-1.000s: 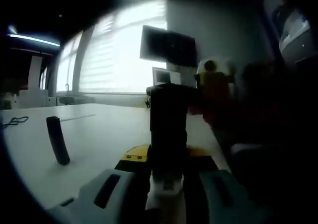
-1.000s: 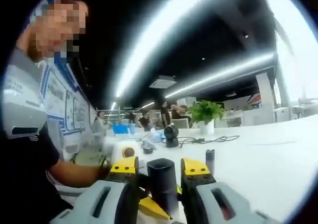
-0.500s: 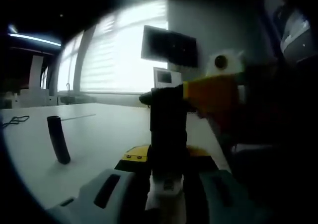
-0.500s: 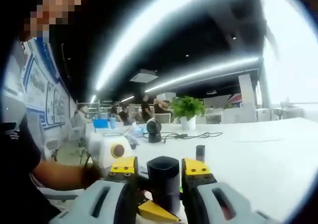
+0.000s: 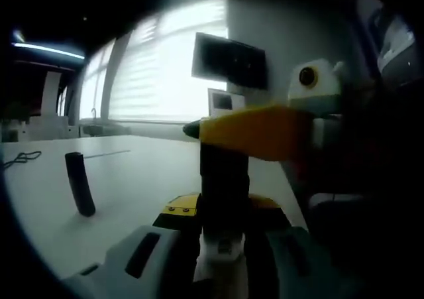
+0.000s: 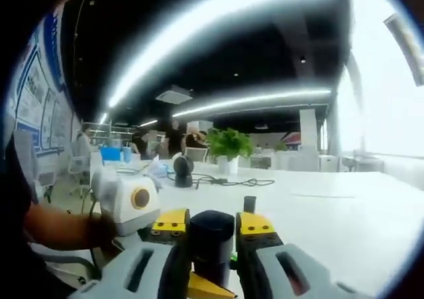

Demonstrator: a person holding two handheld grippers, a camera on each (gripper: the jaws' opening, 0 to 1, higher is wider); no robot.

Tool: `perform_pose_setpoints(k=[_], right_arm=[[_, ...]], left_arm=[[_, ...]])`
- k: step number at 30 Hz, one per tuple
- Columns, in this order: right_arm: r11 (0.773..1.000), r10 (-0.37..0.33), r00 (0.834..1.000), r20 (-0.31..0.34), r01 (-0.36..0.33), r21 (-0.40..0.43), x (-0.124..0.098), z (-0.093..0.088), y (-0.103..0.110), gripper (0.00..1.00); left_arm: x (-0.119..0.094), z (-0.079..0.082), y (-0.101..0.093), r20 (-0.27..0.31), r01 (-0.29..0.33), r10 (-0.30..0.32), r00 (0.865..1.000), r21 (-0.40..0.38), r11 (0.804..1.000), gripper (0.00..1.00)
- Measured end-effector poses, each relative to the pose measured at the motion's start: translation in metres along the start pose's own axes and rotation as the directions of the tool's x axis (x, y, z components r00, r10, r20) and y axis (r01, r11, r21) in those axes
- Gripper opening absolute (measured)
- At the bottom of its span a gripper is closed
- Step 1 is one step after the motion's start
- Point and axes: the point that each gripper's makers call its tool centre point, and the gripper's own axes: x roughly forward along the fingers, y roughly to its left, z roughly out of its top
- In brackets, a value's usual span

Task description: Pick up cosmetic bottle twist off cap place on table pick up cap screw tight cap place on table

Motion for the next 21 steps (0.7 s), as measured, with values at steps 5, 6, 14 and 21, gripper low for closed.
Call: perform_pose_setpoints(k=[5,6,14,21], right_arm=[[1.0,0.015,1.0,0.012,-0.014,-0.013,-0.0012,-0.0003,0.0001,0.18],[1.0,0.019,1.0,0.013,-0.019,-0.01,-0.0011,-0.0004,-0.0002,0.18],[0.992,0.126,0.992,0.024,-0.125,-0.02,-0.0015,-0.0001,0.0031,0.18],[0.966,0.26,0.965,0.033,-0.259,-0.022,-0.0012,-0.0002,0.0064,0.18]], left_arm=[[0.0004,-0.0005,-0.0019,0.0,0.004,-0.004,1.0,0.01,1.0,0.14],[0.0004,-0.0003,-0.0023,0.0,0.004,-0.004,1.0,0.01,1.0,0.14],[0.0006,-0.0016,-0.0034,-0.001,0.009,-0.009,1.0,0.017,1.0,0.14],[0.0003,-0.0013,-0.0042,0.0,0.011,-0.011,1.0,0.015,1.0,0.14]])
